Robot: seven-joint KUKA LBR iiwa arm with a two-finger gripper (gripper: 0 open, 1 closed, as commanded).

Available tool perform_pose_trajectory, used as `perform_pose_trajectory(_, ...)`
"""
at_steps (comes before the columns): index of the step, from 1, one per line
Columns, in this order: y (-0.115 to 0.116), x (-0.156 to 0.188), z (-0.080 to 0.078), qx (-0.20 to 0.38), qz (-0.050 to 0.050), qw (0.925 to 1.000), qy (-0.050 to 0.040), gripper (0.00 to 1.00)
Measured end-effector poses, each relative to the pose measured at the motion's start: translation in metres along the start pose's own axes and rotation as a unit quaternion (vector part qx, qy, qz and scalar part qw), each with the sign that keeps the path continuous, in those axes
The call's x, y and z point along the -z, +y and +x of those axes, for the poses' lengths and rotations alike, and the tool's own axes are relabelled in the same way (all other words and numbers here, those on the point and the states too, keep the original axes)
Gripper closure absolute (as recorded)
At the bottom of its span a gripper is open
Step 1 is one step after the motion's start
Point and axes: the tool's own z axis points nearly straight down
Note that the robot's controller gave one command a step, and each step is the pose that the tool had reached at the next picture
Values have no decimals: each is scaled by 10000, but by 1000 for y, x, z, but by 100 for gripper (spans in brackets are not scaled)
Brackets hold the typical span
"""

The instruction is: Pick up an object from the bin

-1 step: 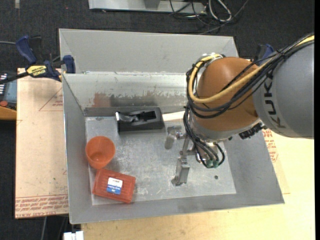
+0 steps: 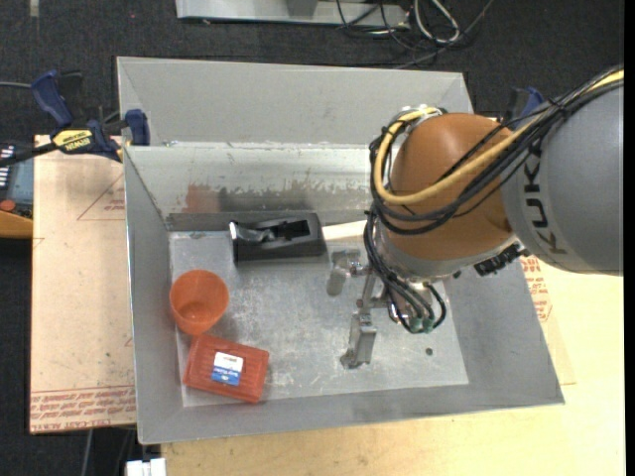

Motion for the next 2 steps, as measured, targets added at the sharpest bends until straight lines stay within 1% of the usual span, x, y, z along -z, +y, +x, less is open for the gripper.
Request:
perform_pose_trajectory(1,34,-47,-12,863,-6,9963,-2,0)
perform_pose_trajectory(2,-43,38,-29,748,3,9972,-36,0)
